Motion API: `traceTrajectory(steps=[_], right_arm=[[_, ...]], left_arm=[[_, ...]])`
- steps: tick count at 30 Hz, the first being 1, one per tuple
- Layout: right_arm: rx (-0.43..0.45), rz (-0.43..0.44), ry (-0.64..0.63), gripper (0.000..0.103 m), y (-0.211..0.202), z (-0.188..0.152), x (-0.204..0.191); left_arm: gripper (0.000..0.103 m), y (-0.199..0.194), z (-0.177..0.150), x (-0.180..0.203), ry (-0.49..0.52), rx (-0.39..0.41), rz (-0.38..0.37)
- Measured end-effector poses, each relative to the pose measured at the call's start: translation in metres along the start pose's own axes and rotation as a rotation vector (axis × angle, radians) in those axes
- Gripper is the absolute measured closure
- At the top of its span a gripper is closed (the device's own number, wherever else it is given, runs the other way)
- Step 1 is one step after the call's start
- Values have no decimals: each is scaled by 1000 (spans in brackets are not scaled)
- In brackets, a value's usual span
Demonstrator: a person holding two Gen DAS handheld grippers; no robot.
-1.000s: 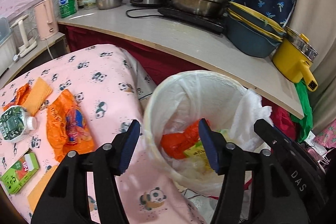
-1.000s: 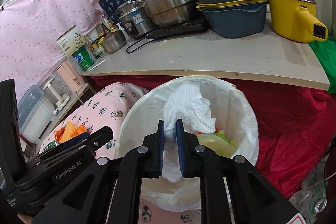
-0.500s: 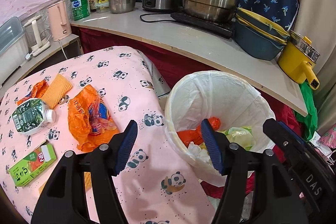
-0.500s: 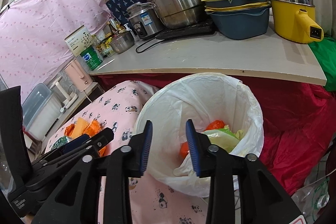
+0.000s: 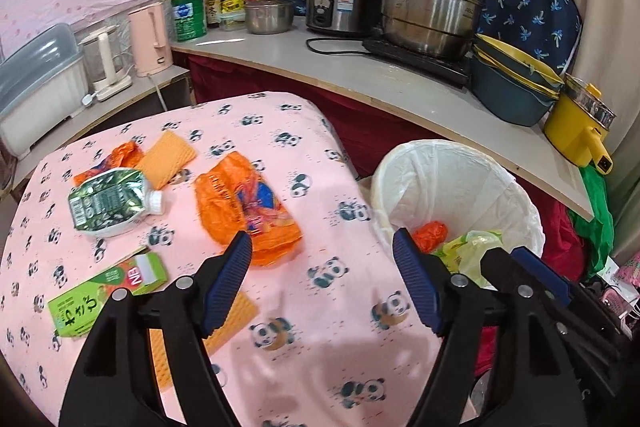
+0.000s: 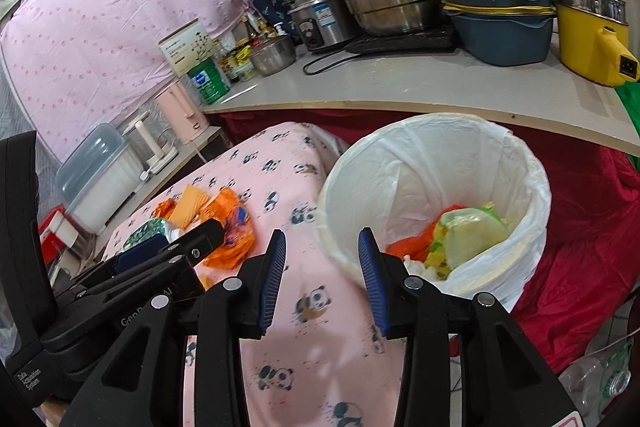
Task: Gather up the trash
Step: 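Move both grippers away from the trash bin toward the table, then grasp the orange mesh foam sleeve with the right gripper while the left grasps the green NB carton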
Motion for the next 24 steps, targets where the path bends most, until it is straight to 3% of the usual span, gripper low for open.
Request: traceTrajectory(steps=[11,24], right_arm=[[-64,48,-80,66,12,-33,-56],[-112,58,-134,66,30,-49,-92]], left_arm=[[32,-21,-24,-61,-57,-4,70],[31,-33,-39,-138,-152,-3,139]])
Point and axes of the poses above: each gripper's, at about its wrist camera, not at the fingertips, and y roughly the way its jaws point, x to its right, z to its top, the point moved 6 cm from there along y, roughly the way its jaws point, and after that the axes turned 2 degrees about -z, right-handed, at the moved point
